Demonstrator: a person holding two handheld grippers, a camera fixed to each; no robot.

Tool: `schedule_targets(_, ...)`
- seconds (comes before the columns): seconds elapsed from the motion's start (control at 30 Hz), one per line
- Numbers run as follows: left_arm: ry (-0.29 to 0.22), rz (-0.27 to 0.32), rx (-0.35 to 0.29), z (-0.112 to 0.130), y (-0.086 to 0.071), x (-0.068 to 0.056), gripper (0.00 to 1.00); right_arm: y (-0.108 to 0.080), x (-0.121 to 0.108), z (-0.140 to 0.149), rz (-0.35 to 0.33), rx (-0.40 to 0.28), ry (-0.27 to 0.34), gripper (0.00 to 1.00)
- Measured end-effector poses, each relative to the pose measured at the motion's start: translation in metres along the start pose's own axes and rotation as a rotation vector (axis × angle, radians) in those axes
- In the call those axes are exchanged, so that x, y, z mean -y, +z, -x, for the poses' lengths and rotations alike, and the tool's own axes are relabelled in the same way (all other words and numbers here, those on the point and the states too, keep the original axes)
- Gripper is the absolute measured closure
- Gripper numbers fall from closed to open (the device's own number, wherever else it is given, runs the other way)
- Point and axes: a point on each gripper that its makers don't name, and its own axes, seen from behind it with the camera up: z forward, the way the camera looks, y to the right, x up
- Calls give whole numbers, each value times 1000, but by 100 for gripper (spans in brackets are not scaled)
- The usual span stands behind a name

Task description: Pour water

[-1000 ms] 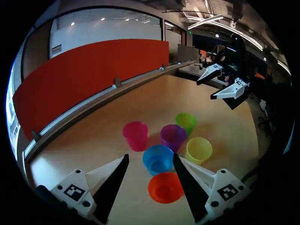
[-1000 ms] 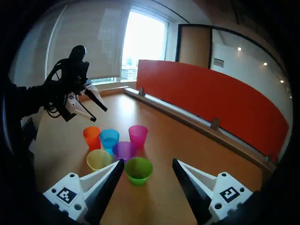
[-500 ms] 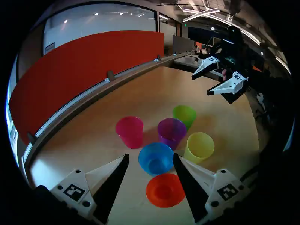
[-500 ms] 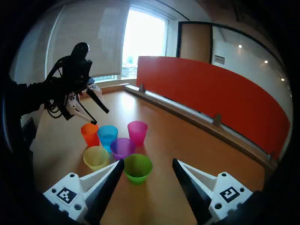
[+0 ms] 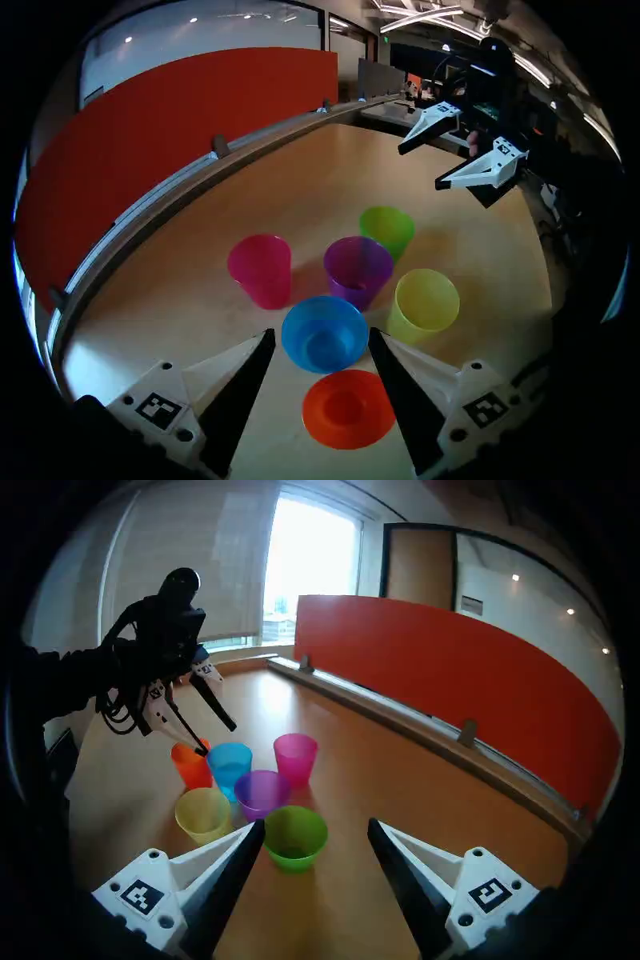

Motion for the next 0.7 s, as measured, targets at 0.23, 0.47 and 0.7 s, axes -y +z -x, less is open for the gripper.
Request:
schedule_targets(0.23,5,10,27,6,5,-2,14,1,-1,3,0,6,-3,0)
schedule_targets(0.47,7,7,49,10,10,-2,14,2,-2,6,-3,8,-2,0)
schedule_targets(0.7,8,1,73,16,14,-2,14,2,-3,7,-2,9,-4,0)
